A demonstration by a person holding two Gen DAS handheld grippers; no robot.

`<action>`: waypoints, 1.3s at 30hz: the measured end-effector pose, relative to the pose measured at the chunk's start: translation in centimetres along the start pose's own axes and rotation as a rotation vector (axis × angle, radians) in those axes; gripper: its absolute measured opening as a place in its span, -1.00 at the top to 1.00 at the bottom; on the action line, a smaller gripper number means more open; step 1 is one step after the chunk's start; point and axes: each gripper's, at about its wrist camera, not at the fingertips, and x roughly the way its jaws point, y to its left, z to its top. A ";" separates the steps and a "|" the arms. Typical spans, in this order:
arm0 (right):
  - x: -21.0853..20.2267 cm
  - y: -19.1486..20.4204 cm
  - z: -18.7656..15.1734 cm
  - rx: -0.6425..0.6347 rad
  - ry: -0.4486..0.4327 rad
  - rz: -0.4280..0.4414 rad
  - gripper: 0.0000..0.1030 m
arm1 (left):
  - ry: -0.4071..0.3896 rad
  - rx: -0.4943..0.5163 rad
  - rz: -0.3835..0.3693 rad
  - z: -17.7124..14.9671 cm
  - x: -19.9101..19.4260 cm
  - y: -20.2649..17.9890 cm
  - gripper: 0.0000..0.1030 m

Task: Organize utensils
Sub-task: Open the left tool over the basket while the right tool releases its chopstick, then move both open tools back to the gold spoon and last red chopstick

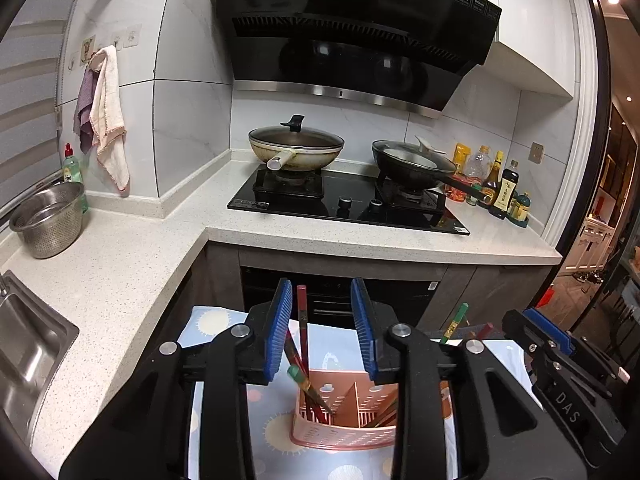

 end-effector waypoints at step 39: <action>-14.3 -0.2 -13.2 -0.022 0.145 0.021 0.47 | 0.064 0.036 -0.008 -10.0 -13.0 -0.5 0.42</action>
